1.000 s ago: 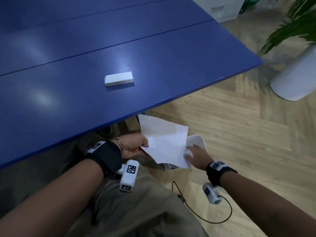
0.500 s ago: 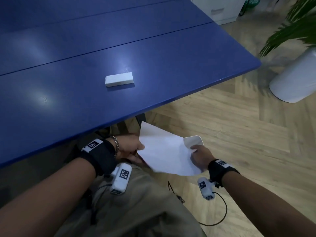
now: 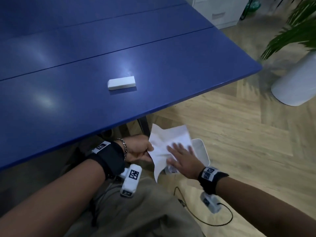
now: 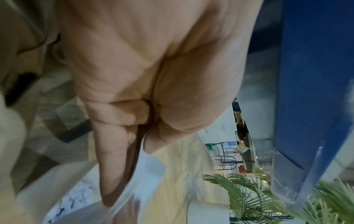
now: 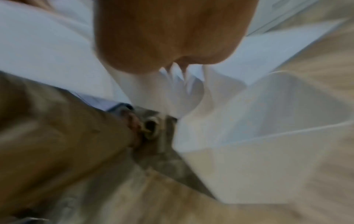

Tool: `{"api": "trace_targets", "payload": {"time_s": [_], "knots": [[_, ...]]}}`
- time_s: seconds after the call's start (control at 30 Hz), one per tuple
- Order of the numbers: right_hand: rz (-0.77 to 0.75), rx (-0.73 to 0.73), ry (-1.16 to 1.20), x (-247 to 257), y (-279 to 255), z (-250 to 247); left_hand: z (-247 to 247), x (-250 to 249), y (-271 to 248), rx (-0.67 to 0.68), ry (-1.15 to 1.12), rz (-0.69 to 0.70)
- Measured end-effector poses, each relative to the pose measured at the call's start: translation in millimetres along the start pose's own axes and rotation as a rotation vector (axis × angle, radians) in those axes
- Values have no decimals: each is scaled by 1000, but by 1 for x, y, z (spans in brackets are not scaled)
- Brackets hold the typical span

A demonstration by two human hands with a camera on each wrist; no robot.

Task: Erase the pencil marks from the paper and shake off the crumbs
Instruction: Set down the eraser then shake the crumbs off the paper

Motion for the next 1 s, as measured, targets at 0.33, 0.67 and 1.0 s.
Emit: {"api": "trace_targets", "payload": {"time_s": [0.33,0.67,1.0], "knots": [[-176,36,47,35,6,-70,-12,5,6,-124,36,16],[304,544,34,-61,-31,-46,-26,-3,-7,-251,211,52],[696,111,1272,-71,-22,-33,-34,-2,-13,-209,202,10]]}}
Point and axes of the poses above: each hand's wrist, its own y-axis towards the middle knuckle, its own z-axis out of the palm, x = y × z, the point moved 1 cm from there along y, towards the middle knuckle, and after that the axes turned 2 degrees about x, right-handed, at the moved point
